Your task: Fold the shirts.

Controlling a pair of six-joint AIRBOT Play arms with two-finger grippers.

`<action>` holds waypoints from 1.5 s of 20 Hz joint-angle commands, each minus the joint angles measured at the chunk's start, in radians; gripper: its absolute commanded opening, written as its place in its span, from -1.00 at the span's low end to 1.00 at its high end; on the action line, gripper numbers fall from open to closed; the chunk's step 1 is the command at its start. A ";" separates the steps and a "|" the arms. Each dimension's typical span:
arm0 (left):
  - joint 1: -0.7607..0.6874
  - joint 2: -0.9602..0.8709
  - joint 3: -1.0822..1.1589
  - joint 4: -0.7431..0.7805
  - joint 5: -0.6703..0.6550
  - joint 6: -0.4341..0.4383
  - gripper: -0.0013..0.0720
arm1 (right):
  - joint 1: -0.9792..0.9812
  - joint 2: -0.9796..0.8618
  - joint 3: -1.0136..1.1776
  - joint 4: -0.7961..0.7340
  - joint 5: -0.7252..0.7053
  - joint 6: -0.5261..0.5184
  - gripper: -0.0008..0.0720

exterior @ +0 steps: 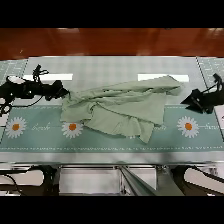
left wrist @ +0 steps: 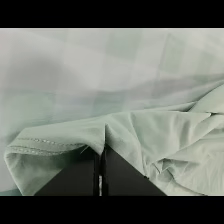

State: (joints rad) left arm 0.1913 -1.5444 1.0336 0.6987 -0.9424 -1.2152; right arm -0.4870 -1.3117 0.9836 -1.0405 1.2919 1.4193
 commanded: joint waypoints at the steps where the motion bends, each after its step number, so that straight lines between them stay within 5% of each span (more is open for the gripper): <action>1: -0.001 -0.001 0.001 0.000 -0.013 0.000 -0.91 | 0.002 0.094 -0.223 0.097 0.012 -0.099 0.11; 11: -0.001 -0.001 0.000 0.000 -0.035 -0.001 -0.91 | 0.032 -0.035 -0.291 0.192 -0.032 -0.154 0.11; 26: -0.001 -0.001 0.000 0.000 -0.038 0.000 -0.91 | 0.217 -0.154 -0.201 0.187 -0.123 -0.098 0.06; 28: -0.001 -0.001 0.000 0.000 -0.038 0.000 -0.91 | 0.217 -0.154 -0.201 0.187 -0.127 -0.101 -0.31; 29: -0.001 -0.001 0.000 0.000 -0.038 0.000 -0.90 | 0.217 -0.154 -0.201 0.195 -0.130 -0.126 -0.71; 30: -0.001 -0.001 0.000 0.000 -0.038 0.000 -0.91 | 0.217 -0.154 -0.201 0.206 -0.136 -0.156 -0.88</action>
State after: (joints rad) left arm 0.1913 -1.5444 1.0336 0.6983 -0.9817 -1.2160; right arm -0.2722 -1.4662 0.7799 -0.8604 1.1530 1.3041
